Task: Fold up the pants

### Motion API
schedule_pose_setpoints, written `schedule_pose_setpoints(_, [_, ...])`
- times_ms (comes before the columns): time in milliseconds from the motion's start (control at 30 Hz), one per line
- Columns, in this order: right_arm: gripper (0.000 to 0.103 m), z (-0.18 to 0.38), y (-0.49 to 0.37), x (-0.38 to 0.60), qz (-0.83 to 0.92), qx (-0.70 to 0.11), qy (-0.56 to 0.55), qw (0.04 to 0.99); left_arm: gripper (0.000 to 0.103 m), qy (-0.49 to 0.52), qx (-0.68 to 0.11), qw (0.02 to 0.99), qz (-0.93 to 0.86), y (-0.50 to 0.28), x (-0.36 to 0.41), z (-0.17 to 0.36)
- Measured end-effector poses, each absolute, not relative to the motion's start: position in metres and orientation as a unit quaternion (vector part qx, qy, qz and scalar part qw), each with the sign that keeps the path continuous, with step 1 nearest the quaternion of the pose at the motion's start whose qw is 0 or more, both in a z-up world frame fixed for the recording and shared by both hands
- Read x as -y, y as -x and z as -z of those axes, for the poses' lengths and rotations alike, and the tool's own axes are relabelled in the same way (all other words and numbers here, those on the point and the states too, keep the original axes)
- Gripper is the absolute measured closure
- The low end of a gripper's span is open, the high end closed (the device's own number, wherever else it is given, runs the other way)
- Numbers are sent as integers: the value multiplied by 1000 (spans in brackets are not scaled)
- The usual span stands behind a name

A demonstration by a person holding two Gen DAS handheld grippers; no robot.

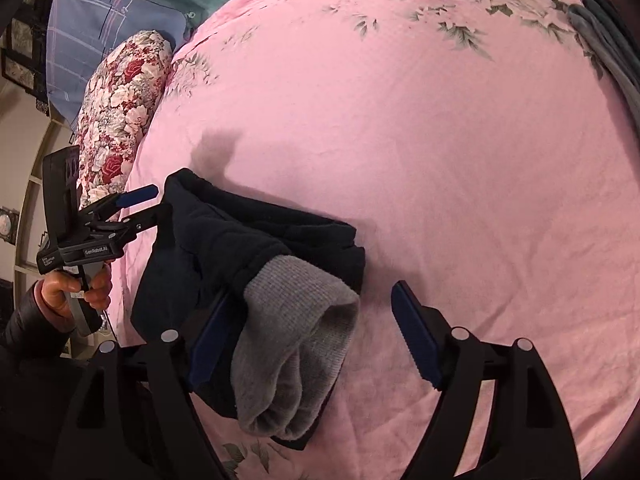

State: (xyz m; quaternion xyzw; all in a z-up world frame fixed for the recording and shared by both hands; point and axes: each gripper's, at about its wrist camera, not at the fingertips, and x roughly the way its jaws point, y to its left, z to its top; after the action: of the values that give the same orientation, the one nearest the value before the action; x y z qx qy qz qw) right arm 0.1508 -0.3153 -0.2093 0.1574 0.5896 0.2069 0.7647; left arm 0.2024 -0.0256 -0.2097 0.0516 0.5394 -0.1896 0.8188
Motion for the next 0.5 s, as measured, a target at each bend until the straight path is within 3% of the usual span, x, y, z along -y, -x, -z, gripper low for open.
schedule_pose_setpoints(500, [23,230,-162,308,-232,-587,-201,749,3,-40,-568,781,255,-208,38,229])
